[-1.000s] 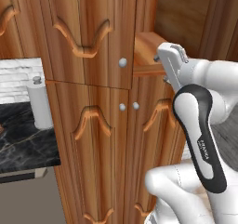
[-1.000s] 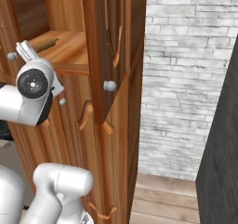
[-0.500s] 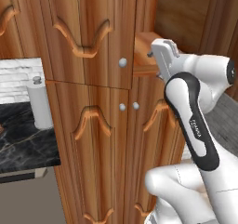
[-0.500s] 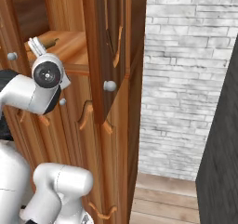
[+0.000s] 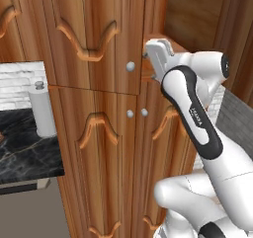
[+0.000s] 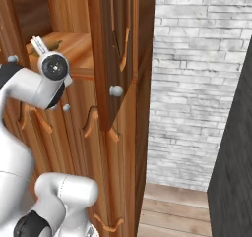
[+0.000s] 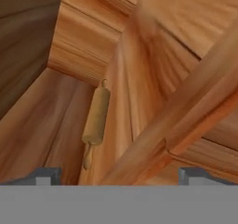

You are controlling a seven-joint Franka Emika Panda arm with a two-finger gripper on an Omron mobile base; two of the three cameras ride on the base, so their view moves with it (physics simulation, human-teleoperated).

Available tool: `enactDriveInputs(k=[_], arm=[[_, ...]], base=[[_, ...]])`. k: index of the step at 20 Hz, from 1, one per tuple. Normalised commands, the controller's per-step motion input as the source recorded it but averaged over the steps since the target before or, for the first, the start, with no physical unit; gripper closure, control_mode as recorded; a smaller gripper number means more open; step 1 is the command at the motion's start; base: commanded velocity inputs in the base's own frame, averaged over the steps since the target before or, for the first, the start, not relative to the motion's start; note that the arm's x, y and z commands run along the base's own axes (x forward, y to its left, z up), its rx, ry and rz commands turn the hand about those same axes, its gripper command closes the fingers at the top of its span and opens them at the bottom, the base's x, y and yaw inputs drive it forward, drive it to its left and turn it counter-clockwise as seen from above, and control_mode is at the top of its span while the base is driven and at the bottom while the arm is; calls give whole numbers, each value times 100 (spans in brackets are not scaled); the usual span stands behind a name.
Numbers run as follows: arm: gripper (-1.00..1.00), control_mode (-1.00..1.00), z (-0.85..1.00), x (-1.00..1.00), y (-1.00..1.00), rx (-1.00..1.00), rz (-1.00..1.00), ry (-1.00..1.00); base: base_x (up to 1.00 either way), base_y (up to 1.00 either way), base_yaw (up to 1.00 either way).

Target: Open the cabinet, retrieve the rolling pin, and place it next to the meat on the cutting board to prepare for tenderizing.

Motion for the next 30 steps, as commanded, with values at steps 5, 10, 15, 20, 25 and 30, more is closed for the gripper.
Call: enactDriveInputs(k=[5, 10, 15, 20, 25, 30], arm=[[-100, -100, -3, 28, 28, 1, 8, 6], [-100, -100, 0, 2, 33, 1, 11, 3], [-100, -100, 0, -14, 45, 0, 11, 1], [-100, -100, 0, -39, 56, 0, 12, 0], [-100, -100, 0, -72, 62, 0, 14, -4], [-100, -100, 0, -70, 92, -3, 14, 0]], base=[[0, 0, 0], [0, 0, 0], [0, 0, 0], [0, 0, 0], [0, 0, 0], [0, 0, 0]])
